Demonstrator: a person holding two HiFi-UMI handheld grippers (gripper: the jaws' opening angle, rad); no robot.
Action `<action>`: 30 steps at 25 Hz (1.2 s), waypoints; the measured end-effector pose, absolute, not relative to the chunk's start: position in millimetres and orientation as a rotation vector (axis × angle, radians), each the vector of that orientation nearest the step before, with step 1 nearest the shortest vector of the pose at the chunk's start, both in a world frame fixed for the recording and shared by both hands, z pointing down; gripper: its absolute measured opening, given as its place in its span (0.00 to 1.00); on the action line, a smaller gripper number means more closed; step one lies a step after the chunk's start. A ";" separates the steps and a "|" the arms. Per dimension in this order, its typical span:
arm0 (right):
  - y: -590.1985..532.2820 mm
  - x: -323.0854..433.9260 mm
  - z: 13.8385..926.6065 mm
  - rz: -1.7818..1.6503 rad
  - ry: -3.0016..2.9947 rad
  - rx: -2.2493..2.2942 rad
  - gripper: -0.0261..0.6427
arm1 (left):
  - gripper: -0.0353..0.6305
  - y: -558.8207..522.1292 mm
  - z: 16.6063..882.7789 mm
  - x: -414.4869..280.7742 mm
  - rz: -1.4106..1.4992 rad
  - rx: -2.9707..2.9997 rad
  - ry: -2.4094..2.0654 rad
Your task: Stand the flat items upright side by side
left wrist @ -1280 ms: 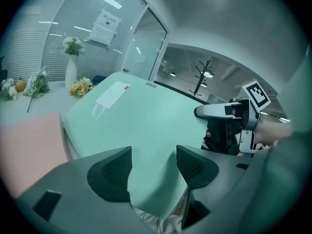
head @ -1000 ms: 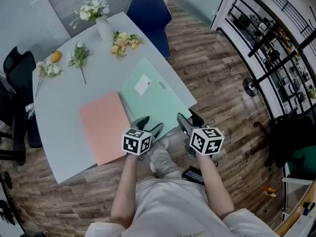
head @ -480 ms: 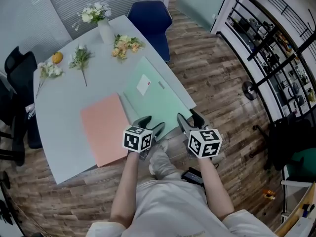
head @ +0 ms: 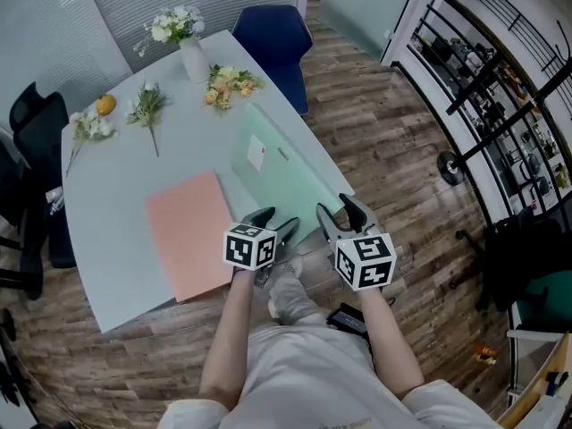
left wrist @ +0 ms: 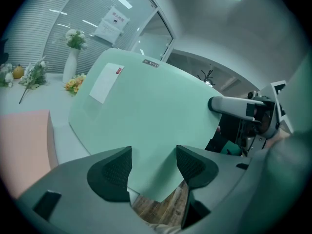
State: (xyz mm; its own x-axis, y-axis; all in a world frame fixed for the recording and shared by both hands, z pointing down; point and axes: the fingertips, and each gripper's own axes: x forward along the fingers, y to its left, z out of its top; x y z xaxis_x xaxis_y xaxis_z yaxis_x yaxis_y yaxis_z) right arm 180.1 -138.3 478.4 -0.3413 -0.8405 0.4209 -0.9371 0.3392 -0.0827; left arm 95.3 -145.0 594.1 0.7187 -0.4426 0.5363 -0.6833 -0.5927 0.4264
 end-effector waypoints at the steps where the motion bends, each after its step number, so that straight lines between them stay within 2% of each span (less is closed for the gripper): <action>1: -137.6 178.6 476.2 0.446 -2.309 1.582 0.37 | 0.47 -145.4 593.5 95.2 0.503 2.296 -0.852; 30: -111.5 141.0 455.5 0.456 -2.502 1.394 0.34 | 0.47 -132.4 594.9 78.1 0.506 2.244 -0.923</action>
State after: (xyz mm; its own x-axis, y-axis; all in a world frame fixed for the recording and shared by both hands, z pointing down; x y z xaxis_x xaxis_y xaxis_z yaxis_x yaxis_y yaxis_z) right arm 141.0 -111.5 455.5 -0.5155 -0.7798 0.3552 -0.8550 0.4959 -0.1521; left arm 78.1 -132.4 594.9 0.6776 -0.4773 0.5595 -0.7284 -0.5403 0.4212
